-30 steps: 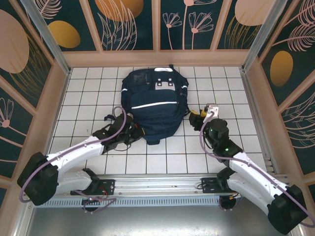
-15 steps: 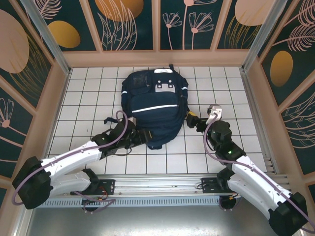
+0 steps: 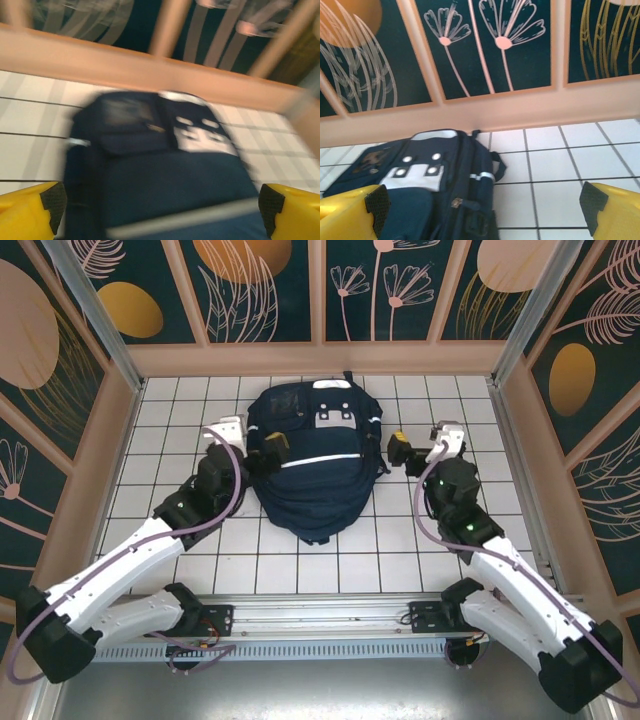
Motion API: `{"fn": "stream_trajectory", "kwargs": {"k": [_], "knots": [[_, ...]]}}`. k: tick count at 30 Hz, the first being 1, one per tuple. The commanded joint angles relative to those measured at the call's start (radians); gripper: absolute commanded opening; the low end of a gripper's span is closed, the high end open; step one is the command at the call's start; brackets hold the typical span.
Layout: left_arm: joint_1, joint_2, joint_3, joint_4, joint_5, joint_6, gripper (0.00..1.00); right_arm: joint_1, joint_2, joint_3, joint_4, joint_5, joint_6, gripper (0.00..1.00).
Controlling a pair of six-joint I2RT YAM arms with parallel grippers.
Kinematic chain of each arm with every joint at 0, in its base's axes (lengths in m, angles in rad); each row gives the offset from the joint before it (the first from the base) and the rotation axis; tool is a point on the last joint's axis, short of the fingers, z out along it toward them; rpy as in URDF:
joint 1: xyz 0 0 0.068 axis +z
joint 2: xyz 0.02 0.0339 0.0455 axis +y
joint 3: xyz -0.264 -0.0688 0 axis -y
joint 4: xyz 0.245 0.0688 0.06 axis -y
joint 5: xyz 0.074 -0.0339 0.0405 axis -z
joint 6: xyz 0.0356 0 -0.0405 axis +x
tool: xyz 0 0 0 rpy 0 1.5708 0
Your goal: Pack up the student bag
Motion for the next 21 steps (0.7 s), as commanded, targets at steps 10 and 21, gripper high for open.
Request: {"fn": "stream_trajectory", "kwargs": {"k": [10, 21], "knots": [[0.596, 0.230, -0.379, 0.628, 0.108, 0.121, 0.99, -0.354, 0.304, -0.129, 0.411, -0.005, -0.065, 0.99], [0.719, 0.296, -0.515, 0.847, 0.157, 0.134, 0.99, -0.513, 0.549, -0.262, 0.606, -0.104, -0.010, 0.99]]}}
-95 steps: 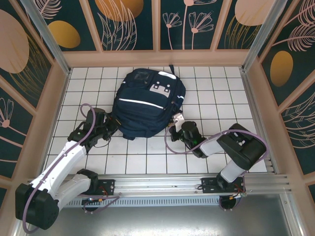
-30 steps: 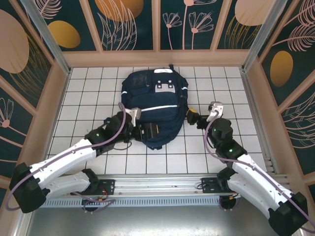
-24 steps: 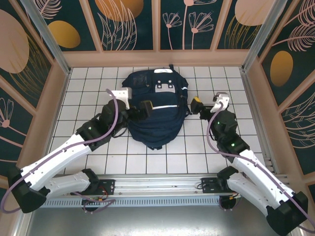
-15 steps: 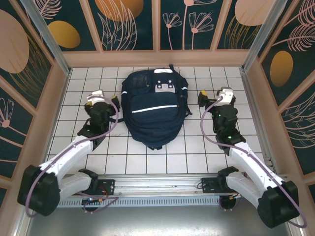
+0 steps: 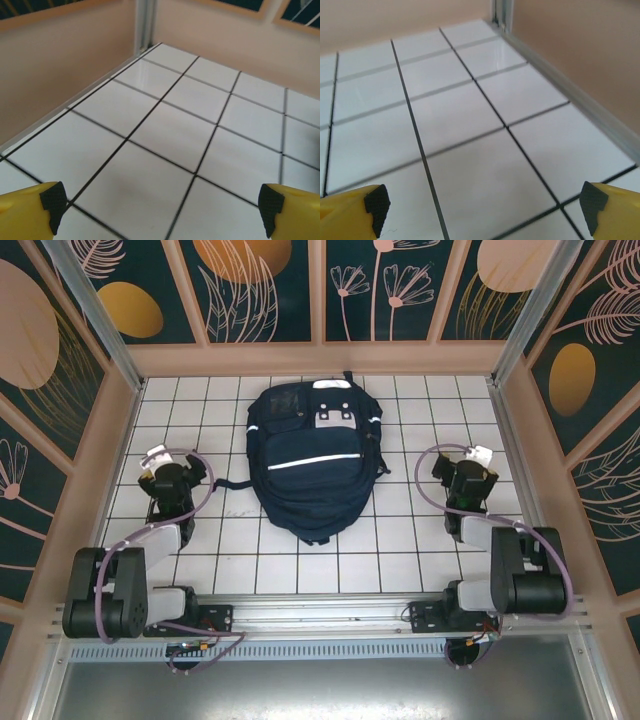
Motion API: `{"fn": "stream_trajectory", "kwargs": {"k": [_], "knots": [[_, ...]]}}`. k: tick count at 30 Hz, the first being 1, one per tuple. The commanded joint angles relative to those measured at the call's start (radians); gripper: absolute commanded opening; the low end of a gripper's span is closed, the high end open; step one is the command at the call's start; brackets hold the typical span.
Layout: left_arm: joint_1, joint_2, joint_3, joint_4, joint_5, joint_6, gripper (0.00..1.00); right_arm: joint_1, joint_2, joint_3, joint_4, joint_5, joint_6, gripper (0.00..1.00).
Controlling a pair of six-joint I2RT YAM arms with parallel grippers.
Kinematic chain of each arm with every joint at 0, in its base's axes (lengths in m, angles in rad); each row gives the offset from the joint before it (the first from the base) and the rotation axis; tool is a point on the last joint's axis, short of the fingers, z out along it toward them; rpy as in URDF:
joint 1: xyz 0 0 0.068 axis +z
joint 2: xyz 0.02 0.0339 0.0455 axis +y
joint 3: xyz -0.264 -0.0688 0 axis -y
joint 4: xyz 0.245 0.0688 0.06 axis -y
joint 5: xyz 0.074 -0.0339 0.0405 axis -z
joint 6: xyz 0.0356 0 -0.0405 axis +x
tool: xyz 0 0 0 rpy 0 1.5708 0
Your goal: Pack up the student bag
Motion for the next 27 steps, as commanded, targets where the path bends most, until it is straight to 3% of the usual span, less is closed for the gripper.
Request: {"fn": "stream_trajectory", "kwargs": {"k": [1, 3, 5, 9, 10, 11, 12, 13, 14, 25, 27], "knots": [[0.029, 0.036, -0.052, 0.210, 0.061, -0.015, 0.99, -0.018, 0.015, -0.036, 0.223, -0.089, -0.015, 0.99], [0.037, 0.054, -0.041, 0.212, 0.065, -0.018, 0.99, -0.051, 0.020, -0.081, 0.345, -0.156, 0.011, 0.99], [0.037, 0.097, -0.017, 0.274, 0.099, 0.081, 0.99, -0.067, 0.080, -0.130, 0.498, -0.222, 0.005, 0.99], [0.037, 0.168, -0.168, 0.648, 0.251, 0.178, 0.99, -0.047, 0.178, -0.178, 0.696, -0.295, -0.052, 0.99], [0.037, 0.236, -0.191, 0.772, 0.243, 0.171, 0.99, -0.040, 0.161, -0.155, 0.612, -0.299, -0.057, 0.99], [0.037, 0.256, -0.192, 0.795, 0.271, 0.181, 0.99, -0.035, 0.176, -0.142, 0.616, -0.294, -0.064, 0.99], [0.037, 0.217, -0.146, 0.631, 0.296, 0.192, 0.99, -0.032, 0.166, -0.130, 0.578, -0.274, -0.058, 0.99], [0.033, 0.224, -0.099, 0.572, 0.309, 0.210, 0.99, -0.033, 0.173, -0.129, 0.579, -0.250, -0.049, 0.99], [0.029, 0.243, -0.111, 0.628, 0.328, 0.213, 0.99, -0.031, 0.170, -0.130, 0.582, -0.243, -0.049, 0.99], [0.025, 0.225, -0.113, 0.600, 0.326, 0.222, 0.99, -0.025, 0.171, -0.128, 0.576, -0.234, -0.052, 0.99], [0.026, 0.226, -0.111, 0.595, 0.335, 0.228, 0.99, -0.025, 0.155, -0.173, 0.638, -0.230, -0.050, 0.99]]}}
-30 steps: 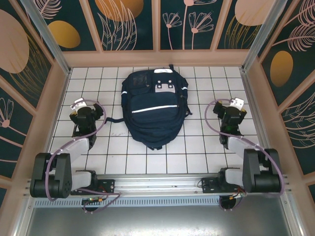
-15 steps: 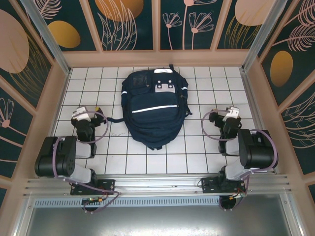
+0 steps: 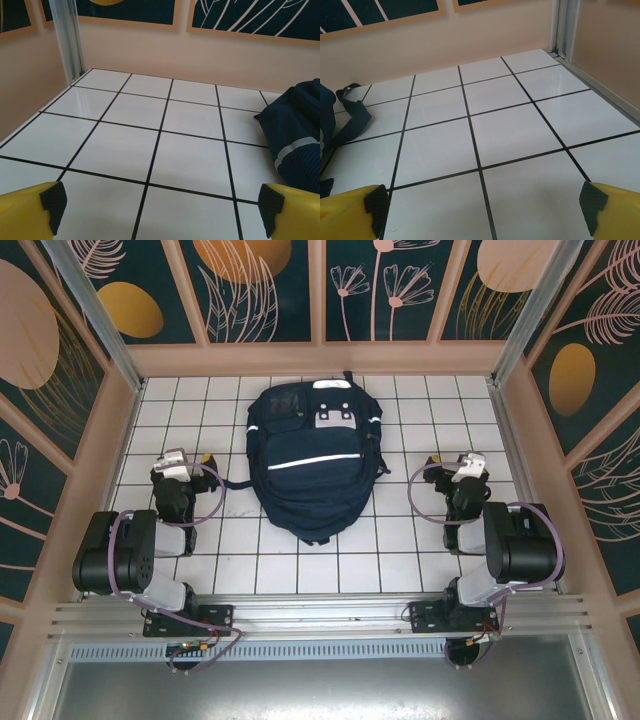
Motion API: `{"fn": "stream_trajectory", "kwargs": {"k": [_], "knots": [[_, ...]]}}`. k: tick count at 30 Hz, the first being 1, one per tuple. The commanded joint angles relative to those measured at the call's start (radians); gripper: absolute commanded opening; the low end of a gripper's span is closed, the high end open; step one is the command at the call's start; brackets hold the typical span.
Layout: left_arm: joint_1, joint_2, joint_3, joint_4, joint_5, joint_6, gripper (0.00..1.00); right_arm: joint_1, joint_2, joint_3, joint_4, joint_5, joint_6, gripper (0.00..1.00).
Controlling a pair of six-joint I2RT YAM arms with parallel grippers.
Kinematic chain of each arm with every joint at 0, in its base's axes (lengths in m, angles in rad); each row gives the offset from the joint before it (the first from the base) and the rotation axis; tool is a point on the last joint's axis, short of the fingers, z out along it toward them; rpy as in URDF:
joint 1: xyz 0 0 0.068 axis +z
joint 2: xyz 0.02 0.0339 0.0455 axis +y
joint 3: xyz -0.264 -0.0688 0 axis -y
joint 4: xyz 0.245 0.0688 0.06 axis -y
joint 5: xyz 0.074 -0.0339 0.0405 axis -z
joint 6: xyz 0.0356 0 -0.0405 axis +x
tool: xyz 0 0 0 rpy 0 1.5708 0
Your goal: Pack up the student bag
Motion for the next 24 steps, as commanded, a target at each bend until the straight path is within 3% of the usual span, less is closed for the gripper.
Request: {"fn": "stream_trajectory", "kwargs": {"k": [1, 4, 8, 24], "knots": [[-0.004, -0.007, 0.009, 0.036, 0.052, 0.033, 0.99, -0.001, -0.024, -0.082, 0.184, 0.020, 0.003, 0.99], [-0.006, -0.007, 0.010, 0.035, 0.056, 0.036, 0.99, -0.033, -0.007, -0.134, 0.313, 0.041, 0.050, 0.99], [-0.007, -0.006, 0.009, 0.035, 0.056, 0.035, 0.99, -0.007, 0.005, 0.044, -0.009, -0.119, -0.049, 0.99], [-0.006, -0.006, 0.010, 0.032, 0.057, 0.035, 0.99, -0.011, 0.003, 0.040, -0.005, -0.129, -0.047, 0.99]]}}
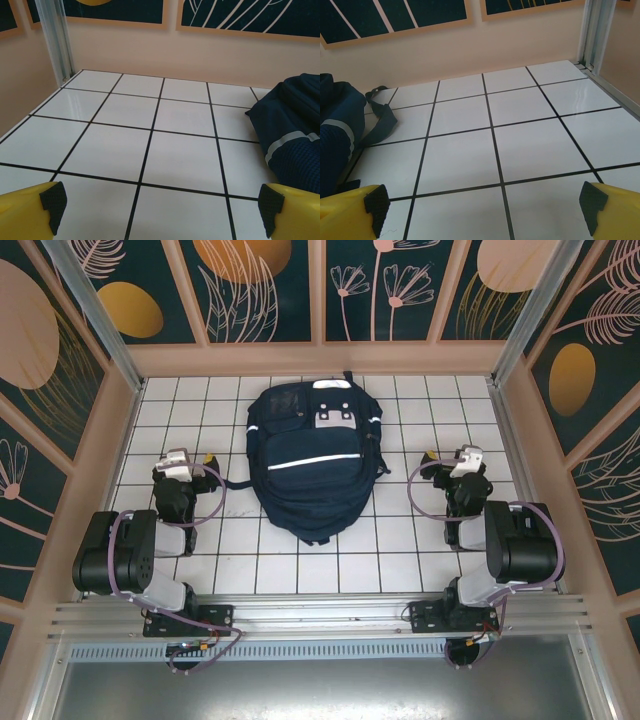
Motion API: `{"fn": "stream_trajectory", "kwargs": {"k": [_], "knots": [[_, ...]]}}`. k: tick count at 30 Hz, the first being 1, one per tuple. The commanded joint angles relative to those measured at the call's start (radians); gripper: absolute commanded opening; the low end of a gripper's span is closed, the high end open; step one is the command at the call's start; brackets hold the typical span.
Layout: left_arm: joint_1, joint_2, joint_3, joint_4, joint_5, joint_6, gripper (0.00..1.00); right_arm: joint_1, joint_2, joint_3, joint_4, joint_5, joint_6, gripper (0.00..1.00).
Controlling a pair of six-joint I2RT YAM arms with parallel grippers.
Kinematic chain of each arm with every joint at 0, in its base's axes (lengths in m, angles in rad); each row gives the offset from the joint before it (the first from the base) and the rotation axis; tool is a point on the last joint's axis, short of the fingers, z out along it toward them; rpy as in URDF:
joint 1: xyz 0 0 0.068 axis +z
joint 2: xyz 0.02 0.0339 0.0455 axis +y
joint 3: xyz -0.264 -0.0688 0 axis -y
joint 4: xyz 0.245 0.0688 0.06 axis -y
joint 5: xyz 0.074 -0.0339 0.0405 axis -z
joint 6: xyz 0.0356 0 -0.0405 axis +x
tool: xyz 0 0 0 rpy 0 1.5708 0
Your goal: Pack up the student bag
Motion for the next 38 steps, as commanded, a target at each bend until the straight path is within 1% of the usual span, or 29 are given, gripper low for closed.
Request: {"fn": "stream_trajectory", "kwargs": {"k": [1, 38], "knots": [[-0.007, -0.006, 0.010, 0.034, 0.019, 0.019, 0.99, 0.005, 0.003, 0.000, 0.012, -0.019, -0.020, 0.99], [-0.006, -0.006, 0.011, 0.031, 0.020, 0.018, 0.99, 0.005, 0.003, 0.000, 0.011, -0.019, -0.020, 0.99]]}}
